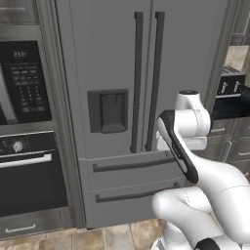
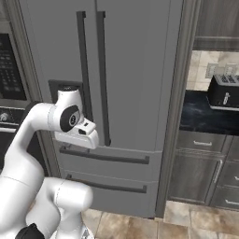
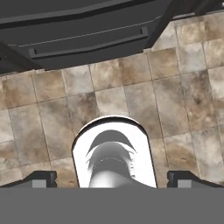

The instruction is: Place one of the steaks on the plate and the other in the bowl. Then place the bowl in the fridge.

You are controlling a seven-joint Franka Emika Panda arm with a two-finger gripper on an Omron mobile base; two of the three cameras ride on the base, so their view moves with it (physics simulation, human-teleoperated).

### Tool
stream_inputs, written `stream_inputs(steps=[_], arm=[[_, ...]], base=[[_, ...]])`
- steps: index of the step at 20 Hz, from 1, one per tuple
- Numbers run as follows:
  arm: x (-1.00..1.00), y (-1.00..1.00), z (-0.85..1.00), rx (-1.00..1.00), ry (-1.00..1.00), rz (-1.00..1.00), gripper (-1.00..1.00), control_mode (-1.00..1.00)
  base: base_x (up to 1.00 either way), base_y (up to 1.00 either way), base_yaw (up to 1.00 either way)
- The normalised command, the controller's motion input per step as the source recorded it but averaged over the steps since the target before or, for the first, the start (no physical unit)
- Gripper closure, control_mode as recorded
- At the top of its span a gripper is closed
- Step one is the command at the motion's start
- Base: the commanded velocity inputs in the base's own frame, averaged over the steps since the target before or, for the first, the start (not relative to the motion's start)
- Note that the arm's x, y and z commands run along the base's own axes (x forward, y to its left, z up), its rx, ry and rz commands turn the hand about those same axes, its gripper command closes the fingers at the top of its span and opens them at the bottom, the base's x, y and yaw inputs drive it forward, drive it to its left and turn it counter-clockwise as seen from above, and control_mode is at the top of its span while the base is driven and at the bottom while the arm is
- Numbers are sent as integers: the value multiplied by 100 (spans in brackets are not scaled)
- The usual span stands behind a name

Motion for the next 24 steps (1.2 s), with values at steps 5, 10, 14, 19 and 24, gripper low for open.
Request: stream_inputs(steps=[5,10,14,19,24], arm=[[0,0,0,0,0,0,-100,100],[80,3,10,-4,-39,8,-100,-100],[96,0,29,-13,-56,10,-100,-100],[92,-3,18,-5,-43,14,-100,-100],[97,-3,52,8,-20,2,-100,-100]], base=[[12,8,0],[0,0,0],[0,0,0],[0,0,0],[0,0,0]])
